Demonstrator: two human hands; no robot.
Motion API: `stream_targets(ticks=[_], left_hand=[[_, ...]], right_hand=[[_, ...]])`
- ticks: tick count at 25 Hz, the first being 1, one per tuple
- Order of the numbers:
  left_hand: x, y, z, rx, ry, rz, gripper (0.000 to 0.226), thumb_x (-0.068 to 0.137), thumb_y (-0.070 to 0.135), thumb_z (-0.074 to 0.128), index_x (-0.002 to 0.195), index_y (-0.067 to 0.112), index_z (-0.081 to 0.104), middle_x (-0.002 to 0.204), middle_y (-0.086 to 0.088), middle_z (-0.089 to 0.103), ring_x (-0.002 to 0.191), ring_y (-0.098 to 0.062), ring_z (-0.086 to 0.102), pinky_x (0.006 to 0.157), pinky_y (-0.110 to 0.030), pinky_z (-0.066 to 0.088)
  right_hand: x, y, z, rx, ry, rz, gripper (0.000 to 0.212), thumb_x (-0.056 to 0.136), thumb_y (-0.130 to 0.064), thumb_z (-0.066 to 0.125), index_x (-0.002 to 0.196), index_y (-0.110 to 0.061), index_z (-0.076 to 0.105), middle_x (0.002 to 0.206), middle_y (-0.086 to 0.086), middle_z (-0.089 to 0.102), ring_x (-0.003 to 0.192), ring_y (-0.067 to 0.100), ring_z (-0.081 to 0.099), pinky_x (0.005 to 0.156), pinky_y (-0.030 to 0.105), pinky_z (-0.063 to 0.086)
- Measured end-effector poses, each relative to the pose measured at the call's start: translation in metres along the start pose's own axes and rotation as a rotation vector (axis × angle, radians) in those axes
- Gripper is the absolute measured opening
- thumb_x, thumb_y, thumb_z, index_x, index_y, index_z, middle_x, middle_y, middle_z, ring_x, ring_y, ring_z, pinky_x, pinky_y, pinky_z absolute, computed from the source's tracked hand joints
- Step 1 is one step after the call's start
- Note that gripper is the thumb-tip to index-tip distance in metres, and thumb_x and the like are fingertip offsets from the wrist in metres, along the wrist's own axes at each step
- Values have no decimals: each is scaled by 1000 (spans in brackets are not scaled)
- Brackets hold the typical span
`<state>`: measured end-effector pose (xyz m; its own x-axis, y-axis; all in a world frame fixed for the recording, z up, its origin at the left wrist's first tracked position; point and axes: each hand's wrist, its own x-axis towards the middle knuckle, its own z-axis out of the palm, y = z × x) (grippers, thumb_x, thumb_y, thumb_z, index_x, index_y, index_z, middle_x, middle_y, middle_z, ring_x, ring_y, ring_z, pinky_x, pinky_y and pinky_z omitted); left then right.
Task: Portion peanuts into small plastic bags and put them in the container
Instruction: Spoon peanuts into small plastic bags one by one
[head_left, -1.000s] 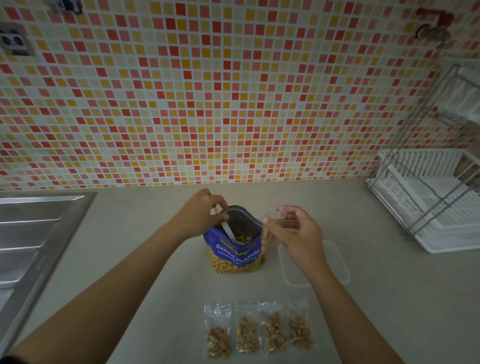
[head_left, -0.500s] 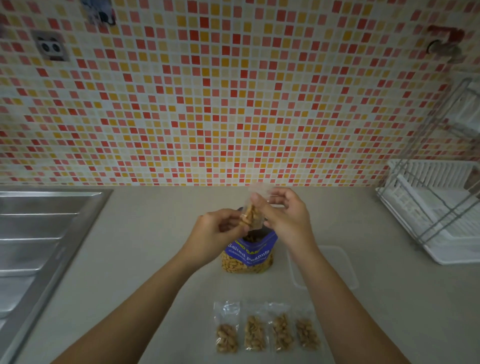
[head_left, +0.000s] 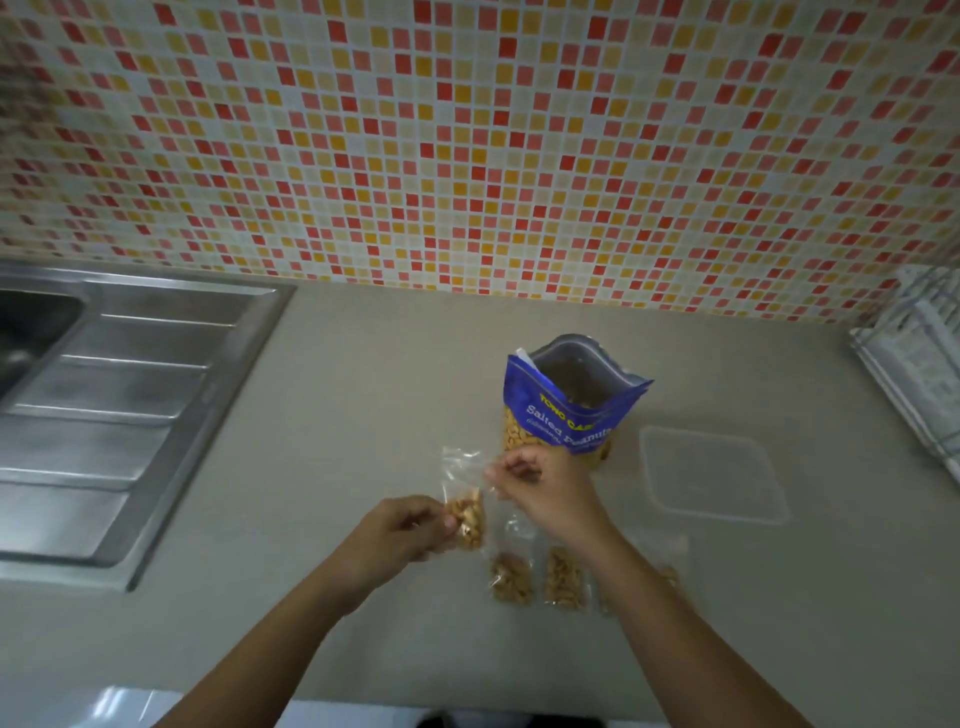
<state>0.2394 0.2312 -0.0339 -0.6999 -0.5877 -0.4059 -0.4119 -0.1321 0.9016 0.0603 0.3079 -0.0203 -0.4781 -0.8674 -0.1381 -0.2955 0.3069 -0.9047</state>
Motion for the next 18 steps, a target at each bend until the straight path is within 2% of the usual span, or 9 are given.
stream_targets(ticks=[3, 5, 8, 11, 14, 16, 18], left_hand=[[7, -35, 8, 160, 103, -118, 17, 84, 23, 66, 68, 18, 66, 56, 6, 59, 52, -5, 50, 52, -14, 40], [12, -46, 16, 261, 177, -141, 17, 81, 23, 68, 65, 24, 63, 58, 4, 62, 47, -1, 52, 50, -11, 41], [18, -53, 28, 438, 227, -106, 20, 81, 27, 66, 65, 30, 54, 62, 7, 59, 58, -5, 55, 53, -11, 39], [21, -54, 34, 577, 267, -91, 17, 80, 33, 62, 69, 28, 50, 60, 9, 53, 69, -17, 58, 61, -21, 37], [20, -53, 38, 624, 263, -89, 18, 81, 36, 60, 80, 21, 51, 71, 2, 60, 82, -24, 64, 64, -23, 39], [21, -48, 35, 663, 300, -76, 26, 80, 42, 61, 82, 18, 50, 78, -2, 66, 82, -25, 64, 66, -26, 42], [25, -35, 26, 674, 407, -42, 26, 82, 41, 60, 84, 16, 52, 75, -2, 65, 79, -24, 62, 67, -27, 42]], right_hand=[[6, 34, 26, -402, 14, 103, 15, 77, -35, 67, 82, -21, 72, 80, -4, 73, 79, 13, 67, 72, 25, 51], [6, 43, 35, -616, 33, 122, 20, 77, -39, 61, 88, -25, 71, 88, -5, 73, 88, 16, 65, 69, 24, 47], [5, 49, 42, -790, 14, 78, 22, 80, -35, 55, 93, -25, 70, 94, -2, 70, 95, 21, 60, 71, 26, 47], [8, 52, 43, -828, 3, 56, 21, 81, -33, 54, 92, -24, 69, 98, -2, 67, 98, 22, 55, 73, 27, 44], [9, 54, 43, -773, 6, 55, 23, 77, -34, 57, 95, -25, 66, 101, -4, 65, 101, 20, 54, 75, 27, 44], [9, 55, 39, -673, 33, 60, 28, 77, -36, 59, 102, -24, 64, 101, -4, 66, 100, 19, 55, 78, 28, 45], [7, 53, 32, -559, 87, 72, 27, 80, -34, 60, 104, -22, 63, 97, -4, 68, 95, 18, 60, 78, 28, 46]])
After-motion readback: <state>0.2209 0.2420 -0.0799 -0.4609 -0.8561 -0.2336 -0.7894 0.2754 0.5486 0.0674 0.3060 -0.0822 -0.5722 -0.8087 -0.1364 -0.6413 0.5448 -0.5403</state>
